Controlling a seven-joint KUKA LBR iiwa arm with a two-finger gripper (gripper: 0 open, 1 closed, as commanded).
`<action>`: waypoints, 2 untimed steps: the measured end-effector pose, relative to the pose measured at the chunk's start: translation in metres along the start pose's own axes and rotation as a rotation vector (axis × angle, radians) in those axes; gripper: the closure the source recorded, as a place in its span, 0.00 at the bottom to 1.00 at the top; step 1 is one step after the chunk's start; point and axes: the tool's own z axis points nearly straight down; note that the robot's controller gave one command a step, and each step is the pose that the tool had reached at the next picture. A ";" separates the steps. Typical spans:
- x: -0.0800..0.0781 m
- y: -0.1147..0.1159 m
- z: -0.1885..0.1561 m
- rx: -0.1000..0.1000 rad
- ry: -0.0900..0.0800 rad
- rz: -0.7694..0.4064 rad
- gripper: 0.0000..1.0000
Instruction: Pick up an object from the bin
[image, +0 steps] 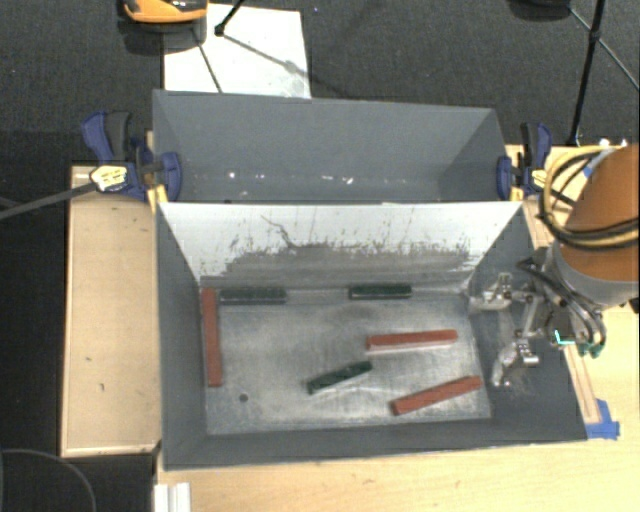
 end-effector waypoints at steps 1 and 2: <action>-0.002 0.000 -0.004 0.001 -0.008 -0.004 0.00; -0.035 0.019 0.068 0.002 -0.013 -0.090 0.00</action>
Offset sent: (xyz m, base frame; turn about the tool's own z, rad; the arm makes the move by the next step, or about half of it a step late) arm 0.0720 0.0423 -0.1641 -0.2073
